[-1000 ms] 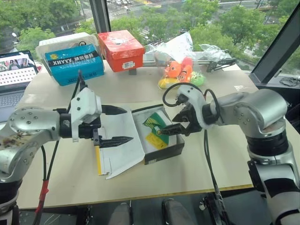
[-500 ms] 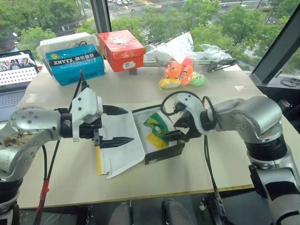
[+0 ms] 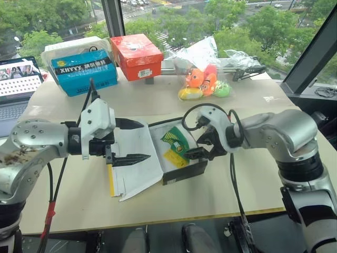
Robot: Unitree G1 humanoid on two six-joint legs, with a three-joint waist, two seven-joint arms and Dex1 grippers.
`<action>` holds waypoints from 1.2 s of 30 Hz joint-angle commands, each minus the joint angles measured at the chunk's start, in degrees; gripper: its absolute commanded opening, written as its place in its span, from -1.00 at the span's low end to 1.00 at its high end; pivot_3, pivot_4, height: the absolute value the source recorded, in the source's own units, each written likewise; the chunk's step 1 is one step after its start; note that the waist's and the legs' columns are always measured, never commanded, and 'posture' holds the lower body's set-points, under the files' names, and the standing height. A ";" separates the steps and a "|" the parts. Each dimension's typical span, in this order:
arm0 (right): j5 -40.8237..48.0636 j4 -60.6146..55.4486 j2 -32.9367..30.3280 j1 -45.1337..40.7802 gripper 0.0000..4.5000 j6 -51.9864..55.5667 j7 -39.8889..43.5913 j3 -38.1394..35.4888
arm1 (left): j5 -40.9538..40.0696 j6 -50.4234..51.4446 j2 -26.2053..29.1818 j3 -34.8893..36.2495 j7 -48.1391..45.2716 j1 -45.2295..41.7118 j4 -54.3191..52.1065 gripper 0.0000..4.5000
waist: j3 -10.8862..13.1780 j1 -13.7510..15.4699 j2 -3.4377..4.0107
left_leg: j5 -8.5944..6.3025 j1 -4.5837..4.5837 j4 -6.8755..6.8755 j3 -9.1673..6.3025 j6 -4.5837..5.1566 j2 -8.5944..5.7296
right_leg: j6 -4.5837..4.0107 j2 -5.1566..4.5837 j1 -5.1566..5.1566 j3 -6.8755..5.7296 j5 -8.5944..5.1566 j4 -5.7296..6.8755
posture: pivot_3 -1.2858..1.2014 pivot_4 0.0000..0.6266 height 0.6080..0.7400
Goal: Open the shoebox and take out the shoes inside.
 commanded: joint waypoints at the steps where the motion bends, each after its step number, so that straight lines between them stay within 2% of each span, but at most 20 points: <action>1: -0.53 0.29 0.02 -0.23 0.99 -1.89 -0.28 0.45 | 0.01 -0.42 0.83 1.55 0.23 -0.54 -1.58 1.00 | 0.00 -0.02 0.00 | 0.00 0.00 0.00 0.00 0.00 0.00 | 0.00 0.00 0.00 0.00 0.00 0.00 | 0.03 -0.52 1.00; 10: -2.71 3.67 0.75 -0.66 0.99 -6.23 -0.43 4.78 | -0.88 0.64 1.83 3.89 1.47 1.35 -3.09 1.00 | -0.01 0.03 -0.01 | 0.00 0.01 0.00 0.00 0.00 0.00 | 0.02 0.00 0.02 0.00 -0.01 -0.01 | 0.03 -0.52 1.00; 19: -14.95 12.61 2.57 -2.65 0.99 -18.57 -3.13 16.70 | -2.13 2.16 2.28 5.91 3.47 2.94 -5.29 1.00 | -0.12 -0.12 -0.18 | 0.00 0.16 0.01 0.03 0.00 0.03 | 0.03 0.01 0.12 0.01 -0.01 0.01 | 0.03 -0.52 1.00; 23: -18.92 15.59 5.30 -2.13 0.99 -21.46 -4.29 18.79 | -2.54 2.82 2.40 6.75 3.97 3.58 -6.03 1.00 | -0.12 -0.11 -0.19 | 0.00 0.14 0.00 0.04 0.00 0.03 | 0.02 0.02 0.10 0.02 -0.01 -0.01 | 0.03 -0.52 1.00; 26: -20.65 15.61 6.62 -1.54 0.65 -21.89 -4.50 19.11 | -2.81 3.25 2.67 7.37 4.05 3.80 -6.31 1.00 | -0.18 0.00 -0.28 | 0.00 0.13 0.01 0.04 0.00 0.02 | 0.01 0.00 0.10 0.02 0.00 0.00 | 0.03 -0.52 1.00; 33: -22.32 15.15 8.32 -2.16 -0.38 -21.01 -4.39 16.45 | -2.94 2.86 3.12 6.62 4.14 3.15 -5.72 1.00 | -0.22 -0.09 -0.35 | 0.00 0.13 0.02 0.04 0.00 0.03 | 0.01 0.01 0.10 0.02 0.01 -0.01 | 0.03 -0.52 1.00; 36: -20.74 15.43 11.49 -4.27 -0.63 -18.46 -5.02 10.95 | -2.57 2.26 3.16 5.51 3.52 1.86 -4.87 1.00 | -0.22 -0.19 -0.35 | 0.00 0.10 0.02 0.04 0.00 0.03 | 0.00 0.01 0.06 0.02 0.01 0.00 | 0.03 -0.52 1.00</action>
